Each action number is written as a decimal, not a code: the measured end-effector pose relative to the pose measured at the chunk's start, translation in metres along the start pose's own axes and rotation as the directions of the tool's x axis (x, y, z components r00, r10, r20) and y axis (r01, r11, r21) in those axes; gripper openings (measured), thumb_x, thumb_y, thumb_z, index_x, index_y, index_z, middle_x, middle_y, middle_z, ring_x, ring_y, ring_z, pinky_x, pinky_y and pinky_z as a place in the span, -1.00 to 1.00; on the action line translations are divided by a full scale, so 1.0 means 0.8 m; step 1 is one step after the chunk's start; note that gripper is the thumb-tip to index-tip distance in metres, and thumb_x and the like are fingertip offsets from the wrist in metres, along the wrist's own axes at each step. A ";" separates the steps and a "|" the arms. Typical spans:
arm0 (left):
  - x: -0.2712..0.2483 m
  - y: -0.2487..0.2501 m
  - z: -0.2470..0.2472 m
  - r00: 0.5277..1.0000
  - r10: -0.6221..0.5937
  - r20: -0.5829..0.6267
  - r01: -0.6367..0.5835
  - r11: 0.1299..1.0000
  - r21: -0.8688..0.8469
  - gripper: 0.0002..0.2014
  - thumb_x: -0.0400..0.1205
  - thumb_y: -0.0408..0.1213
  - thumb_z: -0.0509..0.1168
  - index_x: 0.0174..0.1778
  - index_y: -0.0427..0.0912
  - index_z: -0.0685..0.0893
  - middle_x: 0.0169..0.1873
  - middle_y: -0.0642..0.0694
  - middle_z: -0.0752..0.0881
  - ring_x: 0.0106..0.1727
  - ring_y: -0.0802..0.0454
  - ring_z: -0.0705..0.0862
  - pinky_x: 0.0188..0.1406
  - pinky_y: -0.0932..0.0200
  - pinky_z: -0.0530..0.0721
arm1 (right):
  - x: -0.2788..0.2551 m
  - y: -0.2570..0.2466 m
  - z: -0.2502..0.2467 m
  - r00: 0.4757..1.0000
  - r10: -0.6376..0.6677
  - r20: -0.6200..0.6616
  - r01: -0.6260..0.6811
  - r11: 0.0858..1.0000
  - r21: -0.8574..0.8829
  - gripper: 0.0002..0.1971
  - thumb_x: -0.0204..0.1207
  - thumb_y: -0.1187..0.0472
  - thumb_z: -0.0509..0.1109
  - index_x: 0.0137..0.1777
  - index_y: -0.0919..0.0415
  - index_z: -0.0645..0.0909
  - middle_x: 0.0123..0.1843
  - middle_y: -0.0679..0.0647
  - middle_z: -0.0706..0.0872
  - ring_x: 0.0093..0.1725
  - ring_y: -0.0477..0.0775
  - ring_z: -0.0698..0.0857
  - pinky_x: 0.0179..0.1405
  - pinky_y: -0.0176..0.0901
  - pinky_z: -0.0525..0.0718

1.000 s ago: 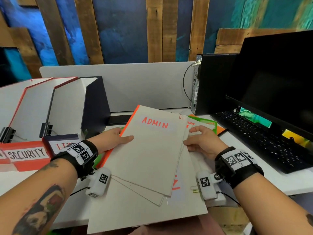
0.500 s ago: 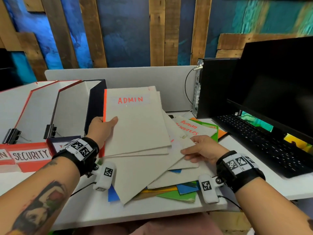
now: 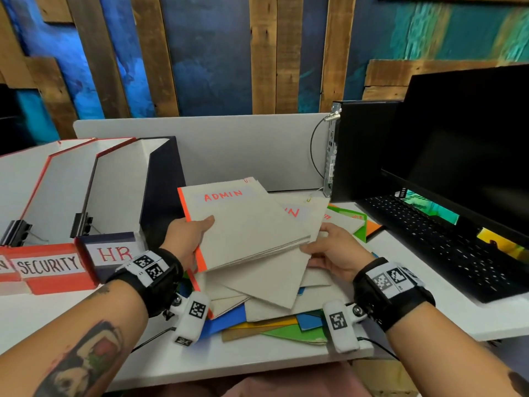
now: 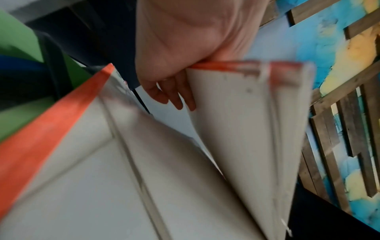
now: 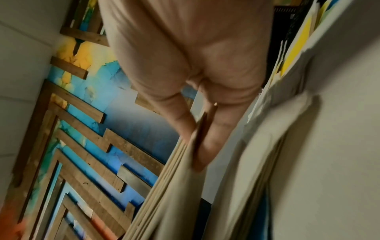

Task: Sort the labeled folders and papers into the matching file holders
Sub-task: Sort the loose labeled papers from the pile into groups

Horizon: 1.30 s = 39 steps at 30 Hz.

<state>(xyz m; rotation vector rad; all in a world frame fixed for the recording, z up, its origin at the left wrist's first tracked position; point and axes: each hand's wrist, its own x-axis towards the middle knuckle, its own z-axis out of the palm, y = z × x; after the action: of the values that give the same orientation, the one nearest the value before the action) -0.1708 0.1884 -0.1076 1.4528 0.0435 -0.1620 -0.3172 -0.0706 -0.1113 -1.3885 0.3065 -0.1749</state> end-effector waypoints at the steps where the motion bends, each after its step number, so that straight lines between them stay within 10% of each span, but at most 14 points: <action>1: 0.002 0.000 -0.002 1.000 0.004 -0.021 -0.003 1.000 0.015 -0.75 0.64 -0.42 0.45 0.23 -0.38 0.73 0.12 -0.32 0.81 0.11 -0.29 0.80 0.26 -0.25 0.72 | 0.007 0.003 -0.001 0.992 -0.024 -0.124 0.024 1.000 -0.003 -0.58 0.50 0.69 0.32 0.26 0.29 0.59 0.04 0.31 0.83 -0.03 0.33 0.83 -0.06 0.19 0.86; 5: 0.006 0.000 -0.015 0.995 0.015 -0.102 -0.011 0.999 0.039 -0.65 0.60 -0.45 0.49 0.30 -0.42 0.69 0.16 -0.30 0.80 0.12 -0.27 0.80 0.20 -0.18 0.74 | 0.021 0.005 -0.020 0.900 -0.072 -0.430 0.093 0.995 0.028 -0.63 0.56 0.54 0.32 0.34 0.38 0.64 0.01 0.31 0.83 -0.10 0.30 0.83 -0.13 0.04 0.85; 10: 0.011 -0.010 -0.026 0.995 0.005 -0.104 0.015 0.981 0.192 -0.61 0.56 -0.43 0.54 0.29 -0.46 0.69 0.14 -0.33 0.80 0.11 -0.25 0.79 0.09 -0.05 0.73 | -0.006 -0.006 -0.022 0.996 0.085 0.028 -0.085 0.996 -0.002 -0.57 0.49 0.57 0.46 0.34 0.29 0.67 0.17 0.25 0.84 0.15 0.31 0.83 0.04 0.13 0.83; 13: 0.016 -0.017 -0.030 0.990 -0.003 -0.144 0.049 0.947 0.318 -0.63 0.57 -0.38 0.54 0.23 -0.49 0.69 0.13 -0.37 0.79 0.15 -0.32 0.77 0.20 -0.15 0.73 | 0.002 -0.003 -0.016 0.991 -0.020 -0.131 0.000 0.988 -0.155 -0.40 0.44 0.71 0.39 0.44 0.28 0.54 0.15 0.22 0.80 0.14 0.27 0.77 -0.07 0.00 0.78; 20: 0.021 -0.016 -0.052 0.978 0.115 -0.172 0.012 0.800 0.600 -0.69 0.61 -0.26 0.51 0.13 -0.45 0.75 0.08 -0.34 0.80 0.09 -0.31 0.75 0.17 -0.07 0.69 | 0.012 -0.011 -0.028 0.775 -0.531 -0.342 0.345 0.809 -0.476 -0.54 0.57 0.48 0.36 0.43 0.13 0.57 0.25 0.07 0.78 0.24 0.06 0.75 0.36 0.15 0.71; 28: 0.008 -0.004 -0.044 0.965 0.153 -0.215 0.013 0.787 0.617 -0.78 0.69 -0.27 0.40 -0.16 -0.31 0.55 -0.08 -0.21 0.76 0.16 -0.18 0.71 0.04 0.09 0.57 | -0.021 -0.033 0.001 0.533 -0.792 -0.298 0.638 0.607 -0.474 -0.54 0.68 0.38 0.34 0.55 0.16 0.43 0.32 -0.02 0.72 0.32 -0.15 0.70 0.27 -0.28 0.66; 31: 0.010 -0.002 -0.043 0.950 0.253 -0.185 -0.101 0.806 0.583 -0.75 0.68 -0.21 0.36 0.14 -0.32 0.67 0.06 -0.18 0.80 0.06 -0.18 0.76 0.08 0.00 0.72 | -0.020 -0.030 0.011 0.607 -0.752 -0.257 0.649 0.655 -0.386 -0.55 0.68 0.37 0.35 0.54 0.18 0.42 0.34 0.01 0.72 0.33 -0.11 0.70 0.27 -0.26 0.68; 35: -0.011 0.017 -0.017 0.921 0.363 -0.141 -0.280 0.869 0.409 -0.77 0.75 -0.25 0.16 -0.24 -0.16 0.47 -0.35 0.03 0.53 -0.37 0.11 0.47 -0.38 0.21 0.40 | 0.004 -0.008 0.019 0.806 -0.559 -0.194 0.517 0.825 -0.229 -0.63 0.66 0.39 0.38 0.44 0.17 0.54 0.27 0.07 0.79 0.25 0.03 0.78 0.29 0.12 0.75; 39: -0.029 0.028 0.013 0.930 0.366 0.011 -0.357 0.899 0.252 -0.59 0.69 0.00 0.26 -0.39 -0.17 0.46 -0.51 -0.08 0.46 -0.47 0.02 0.44 -0.43 0.19 0.38 | 0.018 0.015 0.023 0.890 -0.428 -0.158 0.377 0.885 -0.275 -0.78 0.61 0.36 0.44 0.15 0.06 0.72 0.10 0.05 0.86 0.12 0.10 0.84 0.25 0.26 0.76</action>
<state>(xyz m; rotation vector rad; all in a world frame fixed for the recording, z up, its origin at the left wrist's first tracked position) -0.1914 0.1826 -0.0810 1.6896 -0.2252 0.1718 -0.2989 -0.0557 -0.1219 -1.6661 0.2147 -0.6583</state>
